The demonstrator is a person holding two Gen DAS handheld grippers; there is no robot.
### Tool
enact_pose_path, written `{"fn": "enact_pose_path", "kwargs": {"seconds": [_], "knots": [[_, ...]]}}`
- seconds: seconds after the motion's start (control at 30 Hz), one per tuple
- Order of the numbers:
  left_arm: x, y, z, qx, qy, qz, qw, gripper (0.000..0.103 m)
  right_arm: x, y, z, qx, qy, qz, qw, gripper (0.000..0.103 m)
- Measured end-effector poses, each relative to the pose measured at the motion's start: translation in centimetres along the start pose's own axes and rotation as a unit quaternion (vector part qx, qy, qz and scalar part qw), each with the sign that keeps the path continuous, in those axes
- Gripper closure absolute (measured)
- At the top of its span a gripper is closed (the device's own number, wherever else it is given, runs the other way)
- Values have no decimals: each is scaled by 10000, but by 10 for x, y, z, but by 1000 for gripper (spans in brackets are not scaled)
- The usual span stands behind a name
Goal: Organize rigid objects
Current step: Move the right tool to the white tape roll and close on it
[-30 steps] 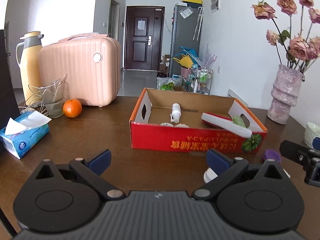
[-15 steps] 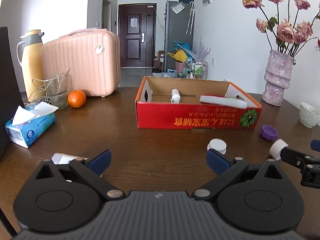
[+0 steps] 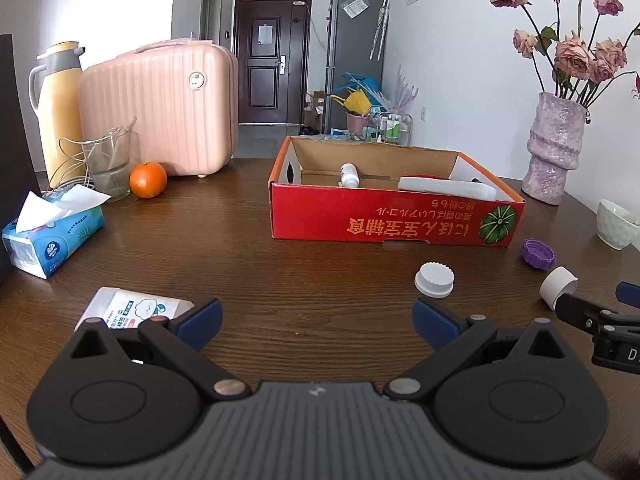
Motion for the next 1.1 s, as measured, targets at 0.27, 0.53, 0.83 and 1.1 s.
{"fn": "enact_pose_path", "kwargs": {"seconds": [0.27, 0.53, 0.83, 1.1], "knots": [[1, 2, 0, 23, 14, -5, 10000, 0, -5, -12, -18, 285, 34, 47, 9996, 0], [2, 0, 3, 2, 68, 77, 9999, 0, -10, -58, -46, 604, 96, 471, 9970, 7], [2, -2, 5, -18, 101, 142, 9998, 0, -14, -96, -58, 741, -102, 787, 9941, 18], [2, 0, 6, -4, 120, 119, 9999, 0, -10, -96, -57, 665, -148, 845, 9941, 61]]}}
Point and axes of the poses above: each gripper's, at about its wrist camera, not at the fingertips, and y roughly against the way its jaws point, z to its left, x to its underside, the point moved 6 cm from there along -y, roughly the way its jaws point, and after that the axes turned 13 degrees about -y, right-handed, at the moved point
